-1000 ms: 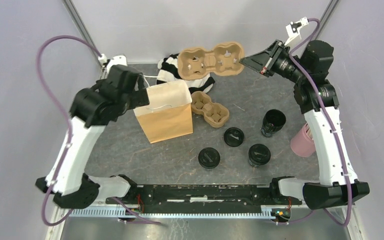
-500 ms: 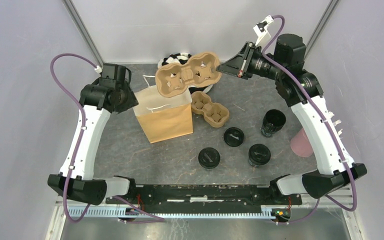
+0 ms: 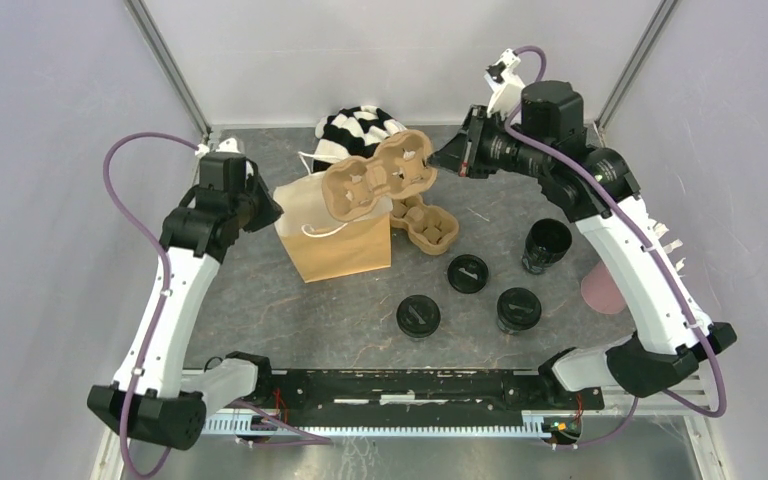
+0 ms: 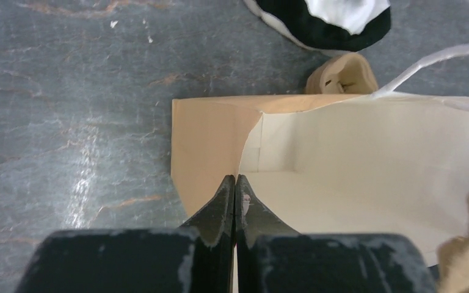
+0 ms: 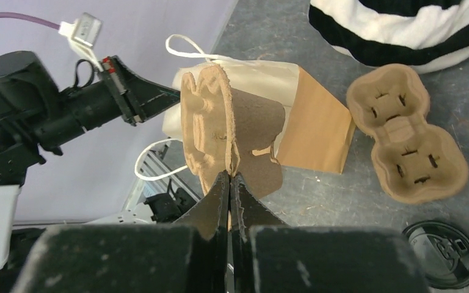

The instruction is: Pack the takeout coffee

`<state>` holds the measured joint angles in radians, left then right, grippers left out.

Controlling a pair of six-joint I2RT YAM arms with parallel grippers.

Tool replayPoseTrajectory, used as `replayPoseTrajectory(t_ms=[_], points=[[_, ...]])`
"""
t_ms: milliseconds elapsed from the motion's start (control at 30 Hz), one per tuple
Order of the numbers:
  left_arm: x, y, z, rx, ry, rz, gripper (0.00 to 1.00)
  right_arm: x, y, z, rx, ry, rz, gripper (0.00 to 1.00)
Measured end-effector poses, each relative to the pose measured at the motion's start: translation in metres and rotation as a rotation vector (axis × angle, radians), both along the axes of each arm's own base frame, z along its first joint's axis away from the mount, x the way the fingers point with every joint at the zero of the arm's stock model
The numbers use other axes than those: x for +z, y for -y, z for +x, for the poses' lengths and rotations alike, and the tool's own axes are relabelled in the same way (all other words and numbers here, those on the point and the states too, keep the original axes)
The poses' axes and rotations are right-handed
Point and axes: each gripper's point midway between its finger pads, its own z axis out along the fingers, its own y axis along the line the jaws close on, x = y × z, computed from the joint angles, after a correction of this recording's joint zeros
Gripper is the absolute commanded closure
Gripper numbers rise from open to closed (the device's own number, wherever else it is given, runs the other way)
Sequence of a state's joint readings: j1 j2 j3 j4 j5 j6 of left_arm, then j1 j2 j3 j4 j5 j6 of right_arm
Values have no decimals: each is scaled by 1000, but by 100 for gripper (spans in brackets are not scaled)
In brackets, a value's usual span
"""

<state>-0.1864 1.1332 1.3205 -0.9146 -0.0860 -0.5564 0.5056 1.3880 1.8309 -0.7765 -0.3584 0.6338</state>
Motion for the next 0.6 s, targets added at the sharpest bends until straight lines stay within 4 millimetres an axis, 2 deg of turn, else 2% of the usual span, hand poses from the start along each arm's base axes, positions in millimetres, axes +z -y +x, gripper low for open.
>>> replayPoseTrajectory(t_ms=[200, 433, 600], points=[[0, 5, -12, -29, 92, -42, 98, -13, -19, -13, -35, -10, -65, 100], [0, 6, -26, -49, 176, -73, 98, -35, -60, -30, -61, -25, -162, 100], [-1, 6, -31, -52, 208, -82, 98, -49, -81, -40, -93, 5, -230, 100]])
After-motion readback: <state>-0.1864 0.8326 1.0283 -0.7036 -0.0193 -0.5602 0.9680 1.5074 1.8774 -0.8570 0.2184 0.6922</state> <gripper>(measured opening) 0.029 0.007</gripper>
